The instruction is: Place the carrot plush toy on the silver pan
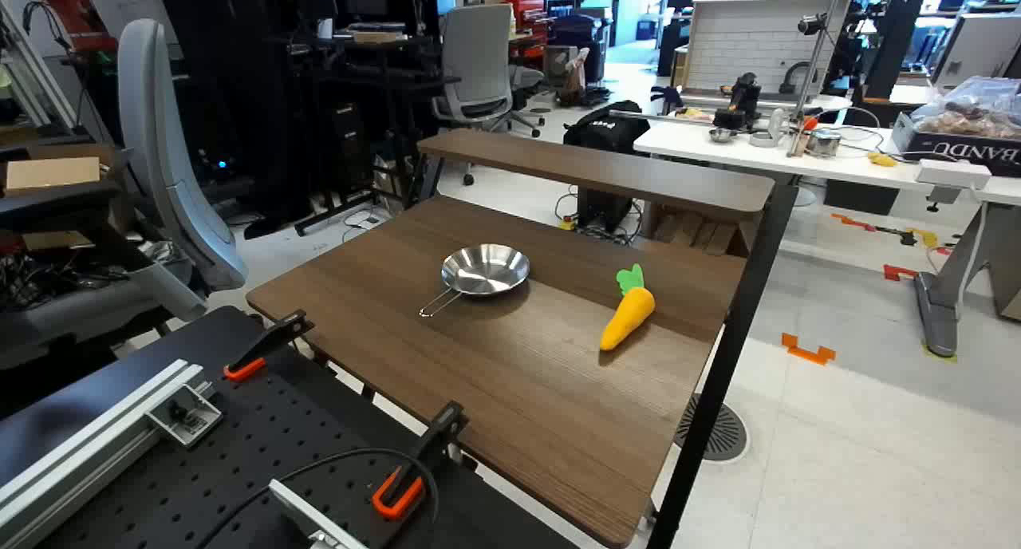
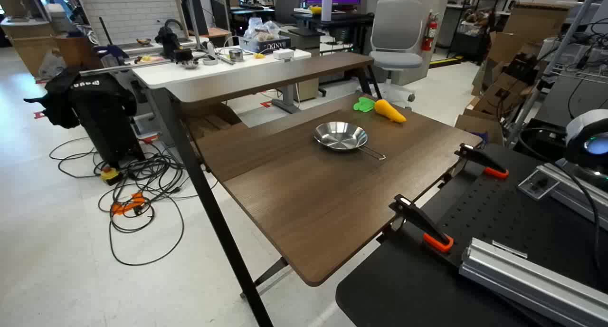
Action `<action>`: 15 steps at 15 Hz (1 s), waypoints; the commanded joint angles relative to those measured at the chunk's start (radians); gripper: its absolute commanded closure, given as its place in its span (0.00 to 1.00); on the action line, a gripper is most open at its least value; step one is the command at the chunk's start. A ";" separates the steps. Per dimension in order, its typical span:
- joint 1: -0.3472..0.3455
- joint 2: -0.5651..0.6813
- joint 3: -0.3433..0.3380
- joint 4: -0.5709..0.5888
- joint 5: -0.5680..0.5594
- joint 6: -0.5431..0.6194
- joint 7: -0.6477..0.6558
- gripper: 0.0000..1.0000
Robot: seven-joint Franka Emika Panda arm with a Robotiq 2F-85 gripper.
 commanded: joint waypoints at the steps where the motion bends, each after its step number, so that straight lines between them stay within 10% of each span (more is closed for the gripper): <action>1: -0.009 0.000 0.008 0.002 0.005 -0.002 -0.004 0.00; 15: -0.079 0.125 -0.025 -0.086 -0.056 0.225 -0.008 0.00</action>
